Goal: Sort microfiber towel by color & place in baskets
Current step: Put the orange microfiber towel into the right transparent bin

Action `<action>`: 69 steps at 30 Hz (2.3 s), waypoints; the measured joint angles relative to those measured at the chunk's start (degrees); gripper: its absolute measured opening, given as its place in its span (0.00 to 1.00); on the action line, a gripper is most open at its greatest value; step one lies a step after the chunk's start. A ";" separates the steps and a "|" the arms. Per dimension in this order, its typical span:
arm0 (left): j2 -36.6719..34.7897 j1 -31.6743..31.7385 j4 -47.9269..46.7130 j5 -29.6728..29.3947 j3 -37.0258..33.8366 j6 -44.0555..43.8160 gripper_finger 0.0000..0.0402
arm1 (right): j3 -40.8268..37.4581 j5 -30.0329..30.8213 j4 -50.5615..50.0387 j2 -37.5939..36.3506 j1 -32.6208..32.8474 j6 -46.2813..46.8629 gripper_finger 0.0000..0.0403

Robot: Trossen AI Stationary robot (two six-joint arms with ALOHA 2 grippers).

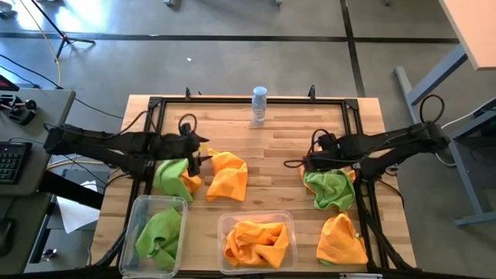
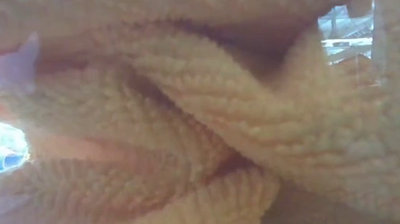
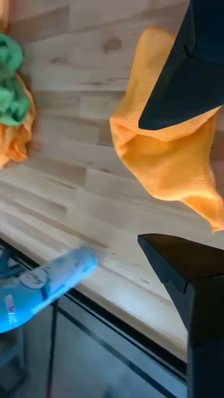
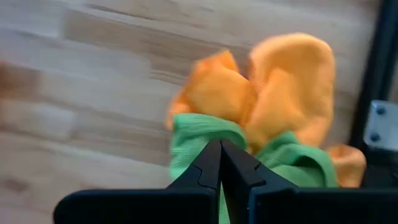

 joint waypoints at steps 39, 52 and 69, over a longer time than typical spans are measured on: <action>-4.78 3.85 4.53 3.68 -0.11 0.50 0.68 | -30.20 -8.26 31.65 5.56 -21.30 -10.35 0.41; -4.78 3.78 4.53 4.20 -0.11 2.40 0.68 | -10.71 10.08 19.44 5.58 -18.68 -24.55 0.02; -4.78 3.78 4.53 4.25 -0.11 0.18 0.68 | 26.86 31.42 -4.77 5.24 -5.12 -23.26 0.01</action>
